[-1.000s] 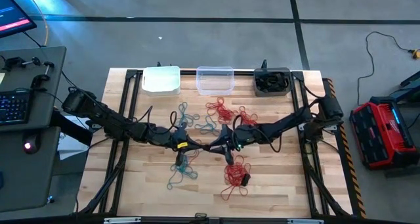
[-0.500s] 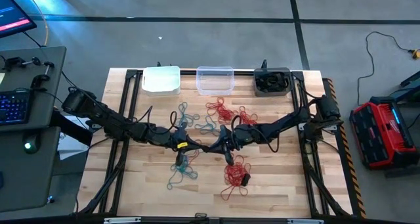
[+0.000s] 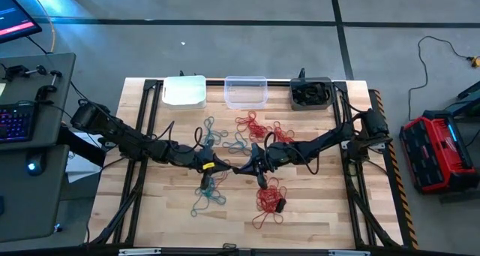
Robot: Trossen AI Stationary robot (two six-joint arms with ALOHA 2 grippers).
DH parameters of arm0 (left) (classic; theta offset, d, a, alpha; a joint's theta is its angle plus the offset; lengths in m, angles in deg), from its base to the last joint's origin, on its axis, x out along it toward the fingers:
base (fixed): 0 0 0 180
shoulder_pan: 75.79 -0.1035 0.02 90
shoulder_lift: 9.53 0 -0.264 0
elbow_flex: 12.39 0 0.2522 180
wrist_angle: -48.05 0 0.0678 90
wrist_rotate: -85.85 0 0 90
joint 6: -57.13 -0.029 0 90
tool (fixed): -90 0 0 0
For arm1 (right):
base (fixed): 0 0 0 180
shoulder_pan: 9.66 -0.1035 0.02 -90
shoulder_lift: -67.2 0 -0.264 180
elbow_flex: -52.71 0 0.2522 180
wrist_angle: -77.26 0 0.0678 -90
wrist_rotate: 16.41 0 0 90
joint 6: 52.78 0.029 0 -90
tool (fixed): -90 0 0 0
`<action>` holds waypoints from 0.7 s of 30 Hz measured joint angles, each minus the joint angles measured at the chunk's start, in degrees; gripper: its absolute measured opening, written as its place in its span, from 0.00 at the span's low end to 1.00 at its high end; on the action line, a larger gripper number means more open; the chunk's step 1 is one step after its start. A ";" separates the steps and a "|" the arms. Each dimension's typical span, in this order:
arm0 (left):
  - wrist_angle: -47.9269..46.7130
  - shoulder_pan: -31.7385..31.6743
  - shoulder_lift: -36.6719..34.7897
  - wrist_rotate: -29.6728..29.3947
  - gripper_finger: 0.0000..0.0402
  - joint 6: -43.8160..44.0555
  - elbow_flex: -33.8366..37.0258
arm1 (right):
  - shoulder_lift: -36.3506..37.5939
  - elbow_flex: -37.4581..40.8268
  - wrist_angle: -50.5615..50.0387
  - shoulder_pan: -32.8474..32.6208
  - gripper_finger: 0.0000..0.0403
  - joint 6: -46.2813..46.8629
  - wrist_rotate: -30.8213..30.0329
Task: Sort rubber bands into baskets
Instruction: Put the black rubber band into the black bin
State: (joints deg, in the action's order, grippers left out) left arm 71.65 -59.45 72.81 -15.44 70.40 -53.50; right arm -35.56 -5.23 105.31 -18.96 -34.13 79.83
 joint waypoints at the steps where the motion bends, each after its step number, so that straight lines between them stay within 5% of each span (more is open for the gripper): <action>1: -0.22 0.00 0.00 0.00 0.10 0.02 0.00 | 0.02 0.00 -0.09 0.00 0.00 -0.11 -0.02; 11: -2.02 1.47 0.00 0.81 0.27 1.07 0.00 | 0.82 0.00 -0.57 0.00 0.00 -1.16 -1.57; 21: -3.21 2.10 0.00 0.70 0.30 1.57 0.00 | 3.98 0.00 -0.32 -2.44 0.00 -3.28 -3.65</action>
State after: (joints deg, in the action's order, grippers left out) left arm 68.44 -57.36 72.81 -14.74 71.98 -53.50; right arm -31.58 -5.23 104.99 -21.40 -37.40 76.18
